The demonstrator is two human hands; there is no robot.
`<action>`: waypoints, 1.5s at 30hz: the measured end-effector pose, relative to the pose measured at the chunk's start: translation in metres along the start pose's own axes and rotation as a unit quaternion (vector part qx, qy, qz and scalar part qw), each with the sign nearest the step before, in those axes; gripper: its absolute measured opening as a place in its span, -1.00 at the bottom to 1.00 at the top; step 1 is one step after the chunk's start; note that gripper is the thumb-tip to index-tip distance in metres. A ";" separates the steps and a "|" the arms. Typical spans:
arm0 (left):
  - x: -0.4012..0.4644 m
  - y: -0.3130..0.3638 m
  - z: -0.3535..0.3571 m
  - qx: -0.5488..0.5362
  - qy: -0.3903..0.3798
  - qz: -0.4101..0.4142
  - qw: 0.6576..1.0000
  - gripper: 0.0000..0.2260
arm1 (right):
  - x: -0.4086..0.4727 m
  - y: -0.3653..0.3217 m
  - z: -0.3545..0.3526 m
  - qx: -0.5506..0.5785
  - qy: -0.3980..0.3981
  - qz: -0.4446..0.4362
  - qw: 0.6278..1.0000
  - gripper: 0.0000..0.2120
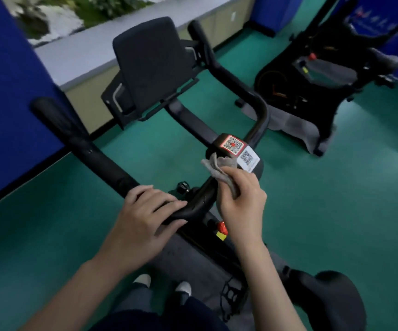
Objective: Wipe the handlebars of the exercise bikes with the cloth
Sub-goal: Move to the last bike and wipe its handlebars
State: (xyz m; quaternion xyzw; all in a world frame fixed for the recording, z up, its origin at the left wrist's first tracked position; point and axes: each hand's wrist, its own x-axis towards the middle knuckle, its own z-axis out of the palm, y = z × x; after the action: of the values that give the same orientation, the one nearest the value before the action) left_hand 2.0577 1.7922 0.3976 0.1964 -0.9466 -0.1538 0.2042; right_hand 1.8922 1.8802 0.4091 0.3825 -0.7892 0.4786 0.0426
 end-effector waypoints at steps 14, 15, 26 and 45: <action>0.002 0.005 -0.003 -0.073 0.003 -0.049 0.996 -0.69 | 0.030 -0.006 -0.001 -0.126 -0.207 -0.103 0.965 -0.87; 0.002 0.005 -0.002 -0.073 0.004 -0.047 0.996 -0.70 | 0.029 -0.009 -0.001 -0.135 -0.229 -0.111 0.958 -0.87; 0.004 0.005 -0.005 -0.073 0.005 -0.048 0.996 -0.74 | 0.072 -0.052 0.025 -0.329 -0.477 -0.094 0.810 -0.72; 0.002 0.002 -0.002 -0.077 0.026 -0.074 0.994 -0.68 | -0.029 -0.015 -0.006 0.064 -0.126 -0.074 0.987 -0.82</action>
State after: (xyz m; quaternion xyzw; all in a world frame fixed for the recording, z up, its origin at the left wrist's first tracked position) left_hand 2.0563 1.7924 0.4004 0.2538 -0.9091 -0.2356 0.2317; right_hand 1.9201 1.8980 0.4106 0.4994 -0.7255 0.4713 -0.0465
